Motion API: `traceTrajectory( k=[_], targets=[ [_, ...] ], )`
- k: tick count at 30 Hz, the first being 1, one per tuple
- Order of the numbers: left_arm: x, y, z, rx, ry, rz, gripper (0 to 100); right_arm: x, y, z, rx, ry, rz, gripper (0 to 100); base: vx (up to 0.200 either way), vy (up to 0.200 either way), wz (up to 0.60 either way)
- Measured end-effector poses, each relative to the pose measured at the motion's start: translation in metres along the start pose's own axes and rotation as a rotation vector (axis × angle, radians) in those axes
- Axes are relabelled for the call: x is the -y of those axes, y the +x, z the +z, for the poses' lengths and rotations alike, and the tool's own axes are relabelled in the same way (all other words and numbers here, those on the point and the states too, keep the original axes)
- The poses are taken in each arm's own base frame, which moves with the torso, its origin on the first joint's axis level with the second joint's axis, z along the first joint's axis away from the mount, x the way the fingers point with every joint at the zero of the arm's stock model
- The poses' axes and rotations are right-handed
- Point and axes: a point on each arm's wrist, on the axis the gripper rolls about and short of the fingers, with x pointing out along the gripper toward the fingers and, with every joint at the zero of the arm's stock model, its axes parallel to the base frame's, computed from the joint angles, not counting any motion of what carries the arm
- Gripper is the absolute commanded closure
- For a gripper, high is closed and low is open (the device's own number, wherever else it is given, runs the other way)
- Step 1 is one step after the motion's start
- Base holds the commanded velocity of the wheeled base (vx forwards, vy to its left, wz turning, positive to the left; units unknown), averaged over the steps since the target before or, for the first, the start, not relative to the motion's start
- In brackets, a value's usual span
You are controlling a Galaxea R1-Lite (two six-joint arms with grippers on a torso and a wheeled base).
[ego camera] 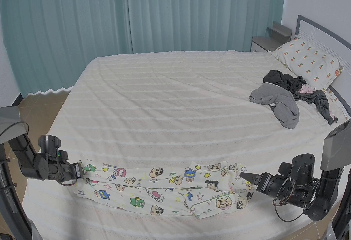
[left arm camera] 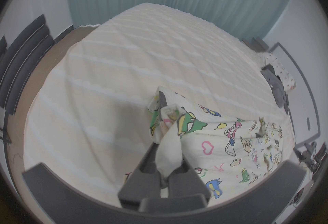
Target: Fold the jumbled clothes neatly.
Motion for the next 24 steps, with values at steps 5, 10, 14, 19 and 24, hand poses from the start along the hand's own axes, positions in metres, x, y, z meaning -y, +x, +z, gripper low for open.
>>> traceTrajectory(
  k=[5, 10, 14, 19, 24],
  targets=[
    [-0.043, -0.019, 0.021, 0.045, -0.116, 0.017, 100, 0.000, 0.000, 0.000, 0.003, 0.002, -0.002, 0, 0.000, 0.000, 0.00],
    [-0.078, -0.037, 0.043, 0.098, -0.198, 0.039, 100, 0.000, 0.000, 0.000, 0.004, 0.003, -0.002, 0, 0.000, 0.000, 0.00],
    [-0.103, -0.053, 0.061, 0.133, -0.255, 0.067, 100, 0.000, 0.000, 0.001, 0.007, 0.005, -0.002, 0, 0.000, 0.000, 0.00],
    [-0.118, -0.072, 0.077, 0.186, -0.279, 0.091, 100, 0.001, 0.000, 0.002, 0.011, 0.007, -0.004, 0, 0.000, 0.000, 0.00],
    [-0.104, -0.077, 0.076, 0.184, -0.256, 0.081, 100, 0.001, 0.000, 0.002, 0.012, 0.007, -0.003, 0, 0.000, 0.000, 0.00]
  ],
)
